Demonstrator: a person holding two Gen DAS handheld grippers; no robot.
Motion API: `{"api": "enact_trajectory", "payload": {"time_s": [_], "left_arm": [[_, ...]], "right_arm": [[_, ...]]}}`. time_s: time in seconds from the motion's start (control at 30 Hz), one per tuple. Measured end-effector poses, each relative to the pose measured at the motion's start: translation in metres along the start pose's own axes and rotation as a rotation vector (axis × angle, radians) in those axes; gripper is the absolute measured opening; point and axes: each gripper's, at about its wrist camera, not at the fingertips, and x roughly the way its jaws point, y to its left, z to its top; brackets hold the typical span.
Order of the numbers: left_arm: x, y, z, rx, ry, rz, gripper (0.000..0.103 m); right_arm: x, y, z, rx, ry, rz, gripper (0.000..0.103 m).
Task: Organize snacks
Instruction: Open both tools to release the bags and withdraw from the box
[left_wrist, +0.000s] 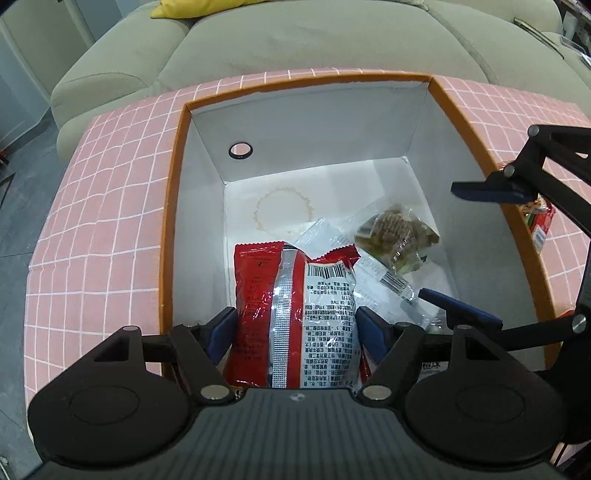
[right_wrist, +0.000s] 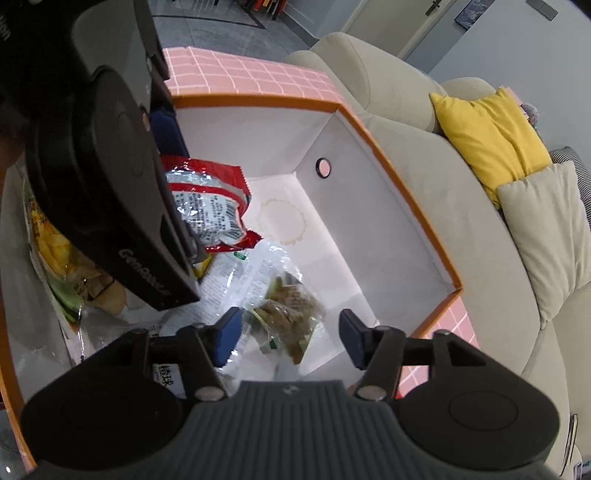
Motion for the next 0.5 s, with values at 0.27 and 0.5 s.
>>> {"api": "enact_trajectory", "payload": {"time_s": [0.27, 0.5], "left_arm": [[-0.020, -0.001, -0.003, -0.012, -0.047, -0.027, 0.089], [-0.040, 0.004, -0.003, -0.068, -0.092, -0.030, 0.089]], "right_arm": [[-0.013, -0.005, 0.001, 0.033, -0.015, -0.023, 0.078], [-0.037, -0.004, -0.009, 0.091, -0.038, -0.024, 0.079]]}}
